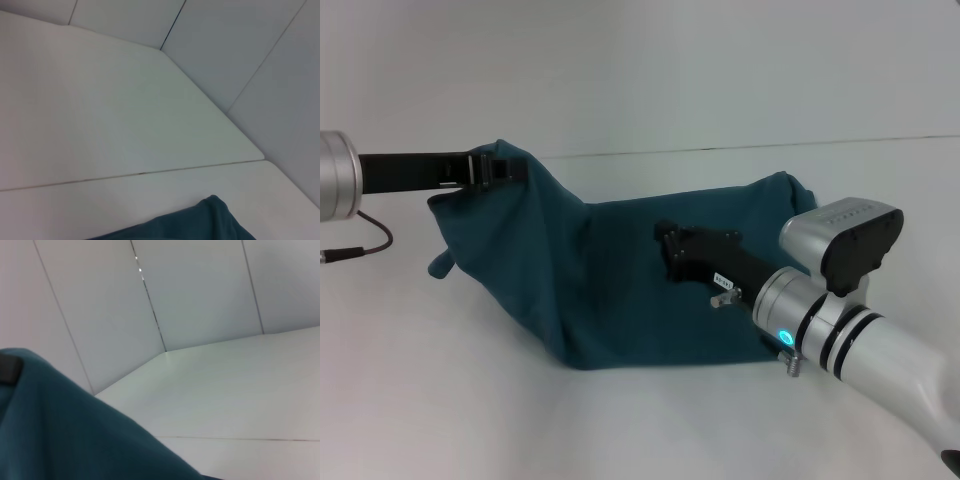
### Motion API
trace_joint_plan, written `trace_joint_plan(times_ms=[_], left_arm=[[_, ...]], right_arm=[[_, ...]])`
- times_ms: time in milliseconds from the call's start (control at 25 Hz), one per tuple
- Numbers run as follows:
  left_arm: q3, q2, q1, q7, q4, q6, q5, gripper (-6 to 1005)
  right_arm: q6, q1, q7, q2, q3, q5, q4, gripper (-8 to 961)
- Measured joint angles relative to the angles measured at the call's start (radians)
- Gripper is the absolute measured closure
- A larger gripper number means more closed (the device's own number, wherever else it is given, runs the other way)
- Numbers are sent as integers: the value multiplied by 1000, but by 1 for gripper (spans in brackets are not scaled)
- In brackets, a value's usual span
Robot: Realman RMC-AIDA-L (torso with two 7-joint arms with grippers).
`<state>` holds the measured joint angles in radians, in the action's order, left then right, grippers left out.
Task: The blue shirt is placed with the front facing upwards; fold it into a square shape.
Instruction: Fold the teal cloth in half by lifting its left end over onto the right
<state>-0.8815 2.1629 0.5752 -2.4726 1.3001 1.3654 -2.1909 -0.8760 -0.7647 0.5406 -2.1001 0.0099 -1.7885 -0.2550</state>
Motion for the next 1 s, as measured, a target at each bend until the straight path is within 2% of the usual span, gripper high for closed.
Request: trace_joint_plan(times_ms=[440,1000], left_arm=[[3,-1,-9,0,11,8,9,960],[-6,2,-29,-1,60,42,53,960]], right_arm=[[36,-28,2,-6,-5,-47,-35,952],[247,-164,-3,-14,3,-141,-122,952]])
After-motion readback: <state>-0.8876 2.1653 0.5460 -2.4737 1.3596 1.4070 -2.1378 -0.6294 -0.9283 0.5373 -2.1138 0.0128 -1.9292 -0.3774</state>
